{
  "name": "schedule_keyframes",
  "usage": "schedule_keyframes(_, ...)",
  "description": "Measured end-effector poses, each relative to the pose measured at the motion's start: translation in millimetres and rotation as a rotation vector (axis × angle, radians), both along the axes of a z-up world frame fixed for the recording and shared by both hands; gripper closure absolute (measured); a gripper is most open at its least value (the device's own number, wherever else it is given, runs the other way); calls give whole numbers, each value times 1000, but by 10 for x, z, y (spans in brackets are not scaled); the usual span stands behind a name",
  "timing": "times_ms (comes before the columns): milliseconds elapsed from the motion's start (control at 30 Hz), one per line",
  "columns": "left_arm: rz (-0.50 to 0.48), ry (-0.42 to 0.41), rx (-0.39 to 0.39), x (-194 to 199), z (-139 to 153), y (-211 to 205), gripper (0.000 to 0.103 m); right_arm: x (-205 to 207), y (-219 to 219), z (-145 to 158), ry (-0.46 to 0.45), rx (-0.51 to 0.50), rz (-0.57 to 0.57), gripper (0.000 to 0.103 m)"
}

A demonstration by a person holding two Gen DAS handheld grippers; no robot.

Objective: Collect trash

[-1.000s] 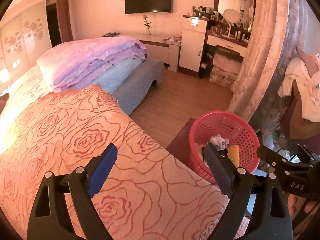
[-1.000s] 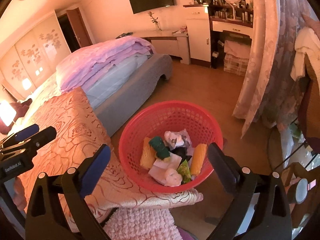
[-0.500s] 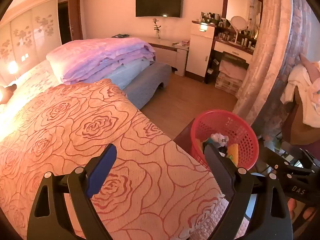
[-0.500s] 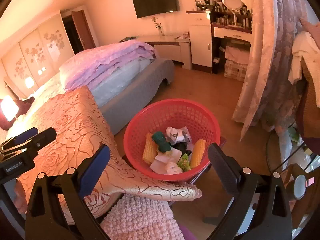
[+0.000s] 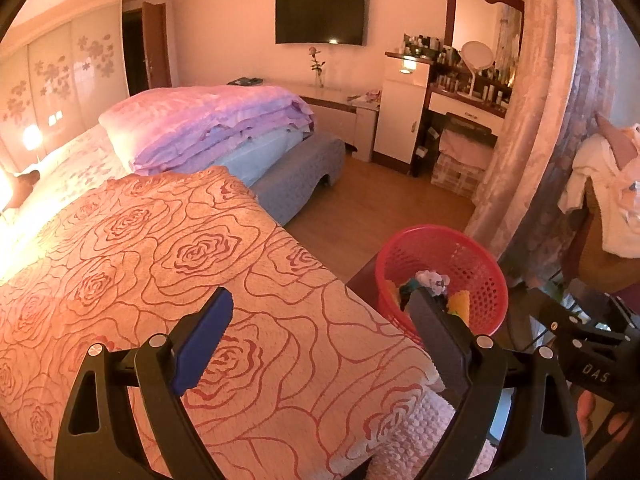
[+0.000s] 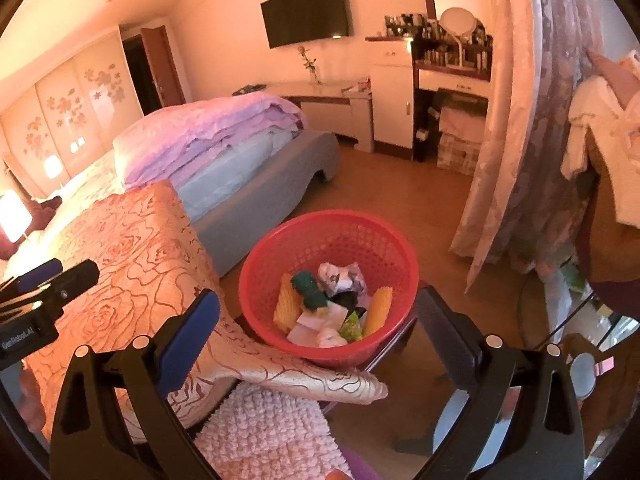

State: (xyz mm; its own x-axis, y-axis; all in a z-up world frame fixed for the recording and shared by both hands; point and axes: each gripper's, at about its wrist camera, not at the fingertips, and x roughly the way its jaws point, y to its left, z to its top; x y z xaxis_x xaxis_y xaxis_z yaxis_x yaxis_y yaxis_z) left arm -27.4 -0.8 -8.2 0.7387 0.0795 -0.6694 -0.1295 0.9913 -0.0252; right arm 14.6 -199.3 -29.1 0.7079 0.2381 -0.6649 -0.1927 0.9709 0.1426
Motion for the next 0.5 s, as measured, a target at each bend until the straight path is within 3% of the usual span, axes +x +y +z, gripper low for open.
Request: schedule_keyframes(500,1,-23,31,-200,-28,-115,11,-136,-1,74,-47,5,4,7)
